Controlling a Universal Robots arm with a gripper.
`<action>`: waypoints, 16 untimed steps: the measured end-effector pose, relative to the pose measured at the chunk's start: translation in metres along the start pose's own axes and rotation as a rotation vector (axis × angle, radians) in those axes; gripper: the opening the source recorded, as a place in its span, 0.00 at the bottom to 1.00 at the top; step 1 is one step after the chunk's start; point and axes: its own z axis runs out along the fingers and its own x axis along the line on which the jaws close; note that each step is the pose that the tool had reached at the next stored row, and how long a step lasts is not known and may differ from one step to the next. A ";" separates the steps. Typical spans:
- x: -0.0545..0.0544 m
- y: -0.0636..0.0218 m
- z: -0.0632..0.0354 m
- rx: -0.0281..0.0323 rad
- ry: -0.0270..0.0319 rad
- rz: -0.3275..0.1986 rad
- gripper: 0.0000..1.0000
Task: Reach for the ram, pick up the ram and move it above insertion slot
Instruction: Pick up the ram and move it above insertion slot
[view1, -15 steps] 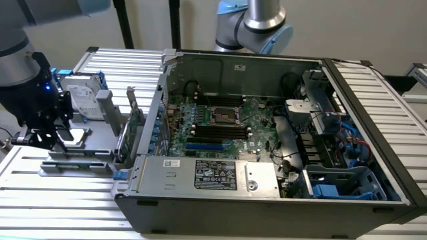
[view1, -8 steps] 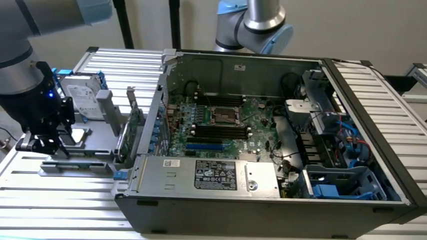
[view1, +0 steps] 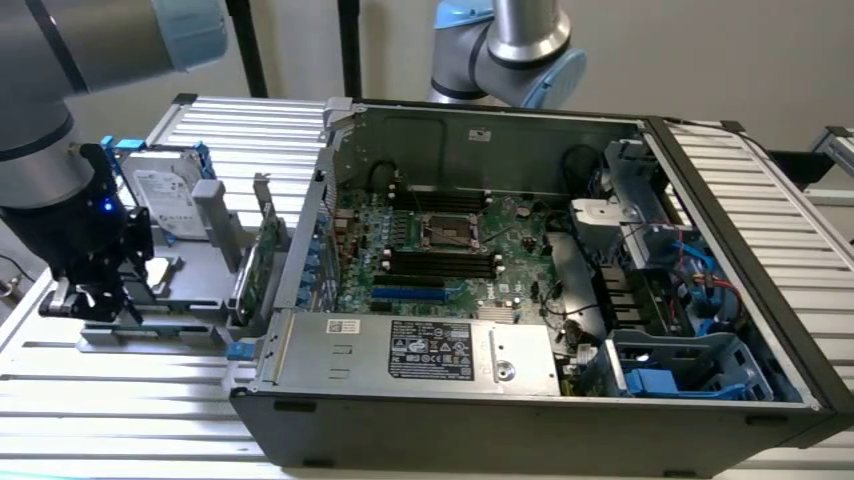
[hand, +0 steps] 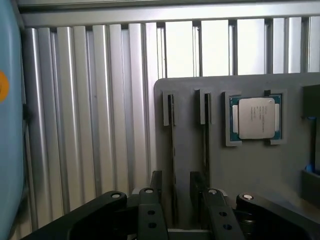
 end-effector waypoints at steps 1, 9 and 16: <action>0.000 0.0000 0.0019 0.0001 -0.0001 0.000 0.36; 0.001 -0.0003 0.0164 0.0000 -0.0002 -0.005 0.36; 0.001 -0.0006 0.0291 0.0000 0.0000 -0.015 0.36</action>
